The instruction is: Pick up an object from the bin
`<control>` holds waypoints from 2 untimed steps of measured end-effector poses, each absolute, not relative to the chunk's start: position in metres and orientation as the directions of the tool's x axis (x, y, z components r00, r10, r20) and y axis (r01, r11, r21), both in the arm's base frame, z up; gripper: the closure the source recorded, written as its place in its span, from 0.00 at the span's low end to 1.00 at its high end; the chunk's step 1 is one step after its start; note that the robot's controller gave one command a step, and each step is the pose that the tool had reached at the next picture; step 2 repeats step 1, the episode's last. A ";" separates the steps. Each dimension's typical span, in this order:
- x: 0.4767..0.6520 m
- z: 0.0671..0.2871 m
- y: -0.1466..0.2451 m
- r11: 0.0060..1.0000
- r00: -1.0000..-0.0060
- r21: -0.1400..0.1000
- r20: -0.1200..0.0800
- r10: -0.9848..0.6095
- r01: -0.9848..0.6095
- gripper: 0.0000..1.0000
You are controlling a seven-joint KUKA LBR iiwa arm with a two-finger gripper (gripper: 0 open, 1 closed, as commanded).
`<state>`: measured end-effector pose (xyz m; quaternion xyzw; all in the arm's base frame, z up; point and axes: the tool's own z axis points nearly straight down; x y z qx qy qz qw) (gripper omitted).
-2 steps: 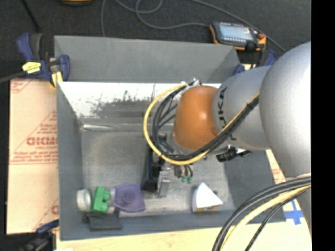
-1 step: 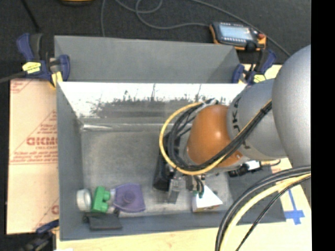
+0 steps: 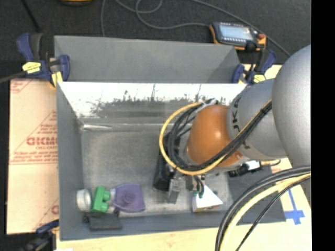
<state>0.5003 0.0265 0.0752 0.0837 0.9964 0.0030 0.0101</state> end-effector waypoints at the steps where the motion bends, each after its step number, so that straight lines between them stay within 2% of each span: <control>1: 0.511 0.113 0.021 0.986 -0.986 0.001 0.007 0.166 0.166 1.00; 2: 0.511 0.113 0.021 0.986 -0.986 0.001 0.007 0.166 0.166 1.00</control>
Offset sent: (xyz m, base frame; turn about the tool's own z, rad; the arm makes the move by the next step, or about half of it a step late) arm 0.0011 0.0078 0.1814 -0.0219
